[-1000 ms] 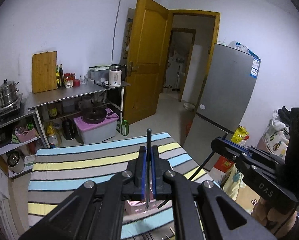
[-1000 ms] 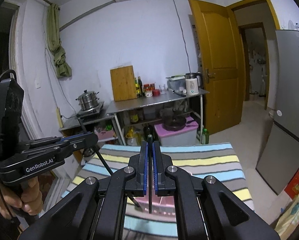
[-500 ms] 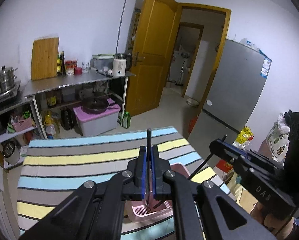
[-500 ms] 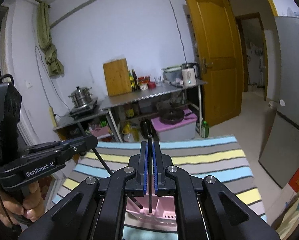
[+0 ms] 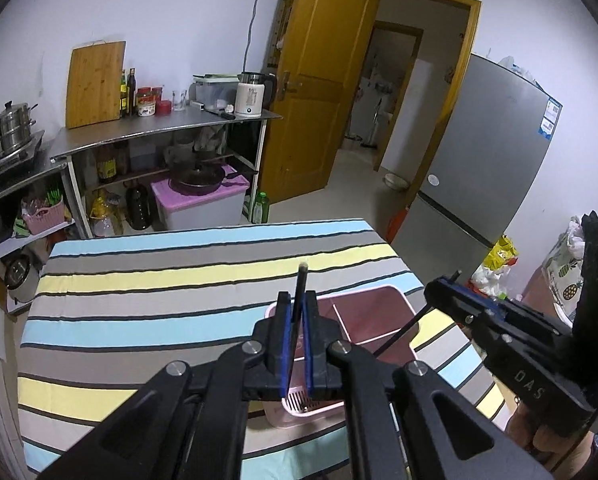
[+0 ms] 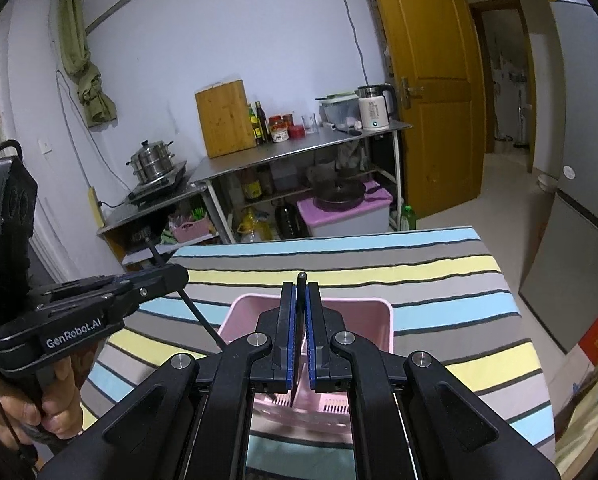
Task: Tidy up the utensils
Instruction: 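Lower the chopsticks into the pink basket and open both grippers, then withdraw both grippers from the basket back to the remaining chopsticks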
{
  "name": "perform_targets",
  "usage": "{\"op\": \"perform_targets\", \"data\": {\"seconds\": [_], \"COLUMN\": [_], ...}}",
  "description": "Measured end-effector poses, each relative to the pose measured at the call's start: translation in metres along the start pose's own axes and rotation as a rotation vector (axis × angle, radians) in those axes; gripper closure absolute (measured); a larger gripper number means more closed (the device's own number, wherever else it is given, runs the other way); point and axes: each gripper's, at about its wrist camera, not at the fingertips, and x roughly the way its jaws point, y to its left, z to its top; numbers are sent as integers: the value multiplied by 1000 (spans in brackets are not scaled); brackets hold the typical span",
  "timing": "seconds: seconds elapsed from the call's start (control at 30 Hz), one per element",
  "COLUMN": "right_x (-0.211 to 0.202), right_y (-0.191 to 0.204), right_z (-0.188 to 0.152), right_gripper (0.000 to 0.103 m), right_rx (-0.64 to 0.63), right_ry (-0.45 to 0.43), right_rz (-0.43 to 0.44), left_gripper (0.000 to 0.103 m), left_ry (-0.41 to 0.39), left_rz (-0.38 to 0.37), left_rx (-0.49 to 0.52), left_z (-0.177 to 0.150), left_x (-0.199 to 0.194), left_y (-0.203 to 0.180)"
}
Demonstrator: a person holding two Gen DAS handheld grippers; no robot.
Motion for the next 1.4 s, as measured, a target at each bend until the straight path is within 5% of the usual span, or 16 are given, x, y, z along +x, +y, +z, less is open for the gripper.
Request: {"op": "perform_targets", "data": {"seconds": [0.07, 0.2, 0.27, 0.67, 1.03, 1.4], "right_x": [3, -2, -9, -72, -143, -174], "right_y": [1, 3, 4, 16, 35, 45], "right_z": [0, -2, -2, -17, -68, -128], "right_gripper": [99, 96, 88, 87, 87, 87], "right_rx": [1, -16, -25, -62, -128, -135], "right_ry": [4, 2, -11, -84, -155, -132], "right_rz": [5, -4, -4, -35, -89, -97], "left_gripper": [93, 68, 67, 65, 65, 65], "left_ry": [1, -21, -36, -98, -153, -182], "left_rz": [0, -9, -7, 5, 3, 30], "left_rx": [-1, -21, -27, -25, 3, 35], "left_z": [0, 0, 0, -33, -100, -160], "left_x": [-1, -9, -16, -73, -126, -158], "left_y": [-2, 1, 3, -1, -19, -38]}}
